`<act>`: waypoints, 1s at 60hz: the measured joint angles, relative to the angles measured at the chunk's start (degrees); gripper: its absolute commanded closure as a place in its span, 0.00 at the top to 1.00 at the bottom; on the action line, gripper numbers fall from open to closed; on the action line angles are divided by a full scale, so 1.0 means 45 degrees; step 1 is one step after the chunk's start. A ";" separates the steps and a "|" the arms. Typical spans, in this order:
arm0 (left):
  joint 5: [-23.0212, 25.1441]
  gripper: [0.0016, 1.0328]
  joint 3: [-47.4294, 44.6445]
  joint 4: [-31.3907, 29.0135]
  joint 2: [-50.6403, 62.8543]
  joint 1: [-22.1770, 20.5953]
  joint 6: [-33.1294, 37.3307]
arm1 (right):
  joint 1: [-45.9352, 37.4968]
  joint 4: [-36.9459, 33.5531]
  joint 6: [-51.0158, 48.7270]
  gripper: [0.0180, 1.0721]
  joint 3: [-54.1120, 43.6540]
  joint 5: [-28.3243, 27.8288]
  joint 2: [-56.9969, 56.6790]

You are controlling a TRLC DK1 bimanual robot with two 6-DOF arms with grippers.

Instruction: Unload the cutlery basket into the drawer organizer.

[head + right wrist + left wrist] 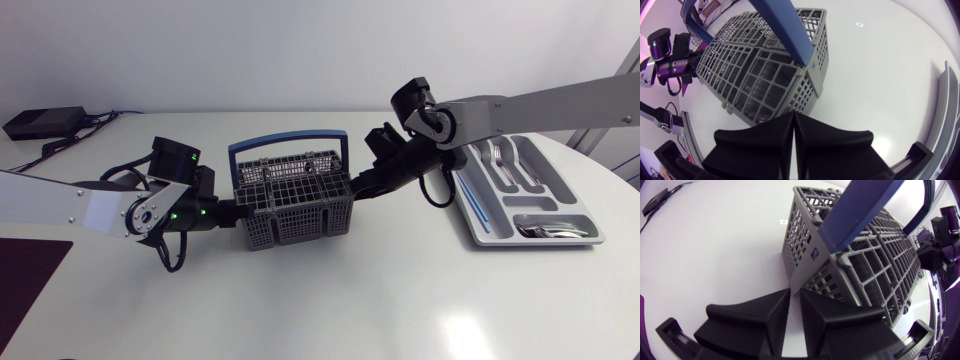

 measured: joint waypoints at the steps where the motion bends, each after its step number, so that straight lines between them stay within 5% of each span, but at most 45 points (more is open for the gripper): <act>1: -0.0019 0.18 0.0005 0.0000 0.0000 -0.0019 0.0000 | 0.0005 -0.0015 0.0000 0.06 -0.0058 0.0010 -0.0044; 60: -0.0432 0.19 -0.0170 -0.0180 -0.0243 -0.0345 -0.0233 | 0.0573 -0.0316 0.0000 0.06 -0.2317 0.0627 -0.2108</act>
